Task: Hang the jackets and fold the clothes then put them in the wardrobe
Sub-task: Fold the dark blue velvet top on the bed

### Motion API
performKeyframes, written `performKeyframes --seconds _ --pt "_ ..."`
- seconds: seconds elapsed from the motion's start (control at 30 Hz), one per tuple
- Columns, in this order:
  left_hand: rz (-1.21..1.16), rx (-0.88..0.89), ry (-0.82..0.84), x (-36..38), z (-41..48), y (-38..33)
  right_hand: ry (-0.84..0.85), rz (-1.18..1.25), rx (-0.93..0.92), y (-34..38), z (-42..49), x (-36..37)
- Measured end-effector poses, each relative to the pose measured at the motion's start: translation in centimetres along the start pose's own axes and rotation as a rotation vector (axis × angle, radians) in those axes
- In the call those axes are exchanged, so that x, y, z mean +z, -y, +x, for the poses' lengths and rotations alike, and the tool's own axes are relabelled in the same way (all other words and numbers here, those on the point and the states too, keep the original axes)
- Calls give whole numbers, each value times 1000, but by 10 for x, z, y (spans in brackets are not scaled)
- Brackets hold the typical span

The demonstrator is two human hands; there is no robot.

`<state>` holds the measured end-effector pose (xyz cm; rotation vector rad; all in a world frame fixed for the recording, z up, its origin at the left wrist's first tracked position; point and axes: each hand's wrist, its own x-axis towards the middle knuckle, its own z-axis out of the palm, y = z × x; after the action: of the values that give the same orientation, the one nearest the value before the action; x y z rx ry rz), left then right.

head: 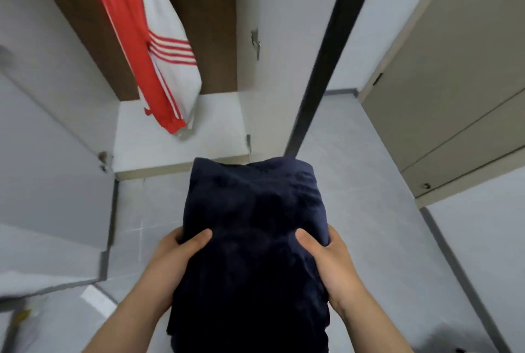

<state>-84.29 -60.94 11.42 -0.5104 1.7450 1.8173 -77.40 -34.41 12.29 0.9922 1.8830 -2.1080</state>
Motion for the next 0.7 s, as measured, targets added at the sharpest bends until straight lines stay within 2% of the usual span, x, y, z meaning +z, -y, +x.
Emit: performKeyframes --seconds 0.23,0.47,0.6,0.7 --pt "74 250 54 -77 -83 -154 75 -50 -162 167 -47 101" --pt "123 525 -59 -125 -110 -265 157 -95 -314 289 -63 185" --pt "-10 590 -98 -143 -104 -329 260 -9 -393 350 -65 222" --pt "-104 632 -112 -148 -100 -381 302 -7 -548 396 -66 243"
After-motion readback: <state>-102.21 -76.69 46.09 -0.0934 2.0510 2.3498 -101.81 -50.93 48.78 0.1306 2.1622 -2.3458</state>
